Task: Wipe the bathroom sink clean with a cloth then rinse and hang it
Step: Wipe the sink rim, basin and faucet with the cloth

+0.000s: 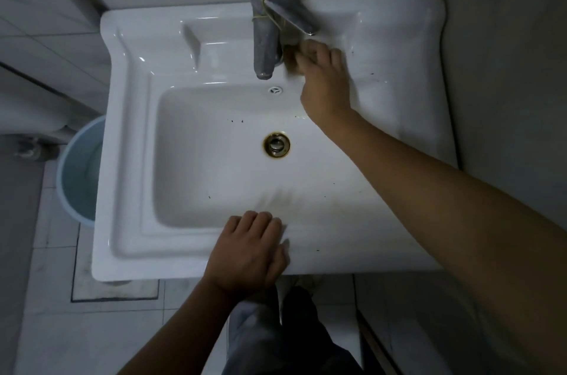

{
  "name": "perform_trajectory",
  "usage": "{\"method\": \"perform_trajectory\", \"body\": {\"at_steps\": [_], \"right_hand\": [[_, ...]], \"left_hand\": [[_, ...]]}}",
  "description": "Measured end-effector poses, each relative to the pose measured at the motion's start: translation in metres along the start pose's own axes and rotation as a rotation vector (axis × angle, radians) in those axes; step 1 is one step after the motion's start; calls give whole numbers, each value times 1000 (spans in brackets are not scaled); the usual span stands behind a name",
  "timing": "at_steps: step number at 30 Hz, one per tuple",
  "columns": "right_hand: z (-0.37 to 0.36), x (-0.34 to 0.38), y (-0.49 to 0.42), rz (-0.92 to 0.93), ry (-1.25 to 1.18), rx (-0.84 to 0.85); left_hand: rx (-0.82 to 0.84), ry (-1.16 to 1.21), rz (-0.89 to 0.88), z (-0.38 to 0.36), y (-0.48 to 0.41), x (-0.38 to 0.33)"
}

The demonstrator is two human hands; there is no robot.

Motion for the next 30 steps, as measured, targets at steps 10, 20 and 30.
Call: {"method": "perform_trajectory", "body": {"at_steps": [10,20,30], "right_hand": [[25,-37,-2,-120,99,49],[-14,20,-6,-131,6,-39],[61,-86,26,86,242,100]], "left_hand": [[-47,1,-7,1,1,0],[-39,-13,9,1,0,-1],[-10,4,-7,-1,1,0]]}}
Point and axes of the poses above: each hand's wrist, its own y-axis away from the middle knuckle, its own z-axis out of the back of the hand, x = y × z, the point moved 5 cm from there along -y, towards the middle knuckle, and after that the axes turned 12 degrees about -y, right-handed, at the moved point
